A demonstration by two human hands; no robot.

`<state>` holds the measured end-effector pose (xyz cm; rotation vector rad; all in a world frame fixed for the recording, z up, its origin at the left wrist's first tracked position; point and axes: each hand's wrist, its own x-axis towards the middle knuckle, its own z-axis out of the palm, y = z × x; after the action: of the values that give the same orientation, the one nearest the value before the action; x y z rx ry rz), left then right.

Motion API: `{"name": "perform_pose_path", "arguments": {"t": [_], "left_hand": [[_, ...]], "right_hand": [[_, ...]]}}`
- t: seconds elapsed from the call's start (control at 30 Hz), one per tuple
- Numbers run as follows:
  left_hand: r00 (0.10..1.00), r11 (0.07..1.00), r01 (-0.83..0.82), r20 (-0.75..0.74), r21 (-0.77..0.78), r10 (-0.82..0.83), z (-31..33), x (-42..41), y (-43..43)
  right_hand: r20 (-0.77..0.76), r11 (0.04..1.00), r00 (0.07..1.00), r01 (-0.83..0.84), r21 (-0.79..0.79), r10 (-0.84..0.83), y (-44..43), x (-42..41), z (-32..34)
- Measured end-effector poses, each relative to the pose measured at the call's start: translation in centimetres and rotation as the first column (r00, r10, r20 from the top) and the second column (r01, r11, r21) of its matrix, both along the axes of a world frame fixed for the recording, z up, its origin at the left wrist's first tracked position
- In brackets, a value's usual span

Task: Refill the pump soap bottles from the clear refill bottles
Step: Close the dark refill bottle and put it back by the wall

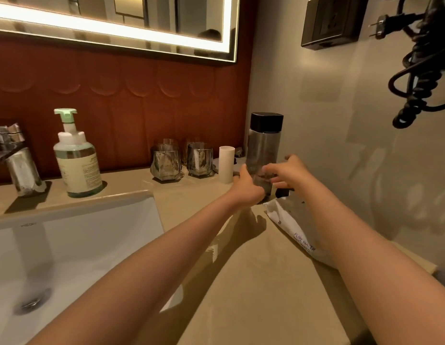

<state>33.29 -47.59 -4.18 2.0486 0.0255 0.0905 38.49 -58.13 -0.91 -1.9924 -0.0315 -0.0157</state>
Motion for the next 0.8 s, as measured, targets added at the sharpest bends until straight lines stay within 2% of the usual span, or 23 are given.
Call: {"name": "perform_pose_path", "arguments": {"t": [0.1,0.23,0.37,0.47,0.53,0.6,0.67,0.73,0.8], "left_hand": [[0.989,0.994,-0.046,0.144,0.103,0.031,0.2,-1.1,-0.9],[0.958,0.935,0.019,0.261,0.353,-0.118,0.9,-2.4,-2.8],[0.935,0.748,0.150,0.152,0.646,-0.319,0.4,-3.1,-4.9],[0.947,0.596,0.188,0.017,0.780,-0.321,-0.7,-3.3,-5.6],[0.957,0.574,0.190,-0.021,0.796,-0.288,-1.1,-3.4,-5.7],[0.962,0.574,0.175,-0.014,0.800,-0.274,-1.1,-3.8,-5.8],[0.964,0.575,0.180,-0.026,0.798,-0.265,-0.8,-4.1,-5.9],[0.965,0.577,0.193,-0.046,0.793,-0.259,-0.4,-4.7,-5.7],[0.964,0.586,0.201,-0.053,0.785,-0.260,-0.2,-5.0,-5.6]], "right_hand": [[-0.001,0.997,1.000,-0.014,-0.072,0.014,-2.9,-1.0,0.6],[-0.051,0.962,0.997,-0.077,-0.264,0.065,-7.3,-3.4,0.9],[-0.100,0.884,0.989,-0.145,-0.444,0.112,-10.1,-6.1,0.9],[-0.243,0.775,0.959,-0.263,-0.574,0.145,-11.1,-7.8,0.8],[-0.314,0.713,0.939,-0.314,-0.627,0.137,-11.3,-8.6,0.4],[-0.294,0.676,0.948,-0.298,-0.674,0.124,-11.3,-8.7,-0.2],[-0.195,0.704,0.976,-0.208,-0.679,0.101,-11.0,-8.6,-0.3],[-0.043,0.802,0.998,-0.067,-0.594,0.052,-10.9,-8.2,0.1],[0.000,0.852,1.000,-0.026,-0.522,0.031,-11.0,-8.1,0.5]]}}
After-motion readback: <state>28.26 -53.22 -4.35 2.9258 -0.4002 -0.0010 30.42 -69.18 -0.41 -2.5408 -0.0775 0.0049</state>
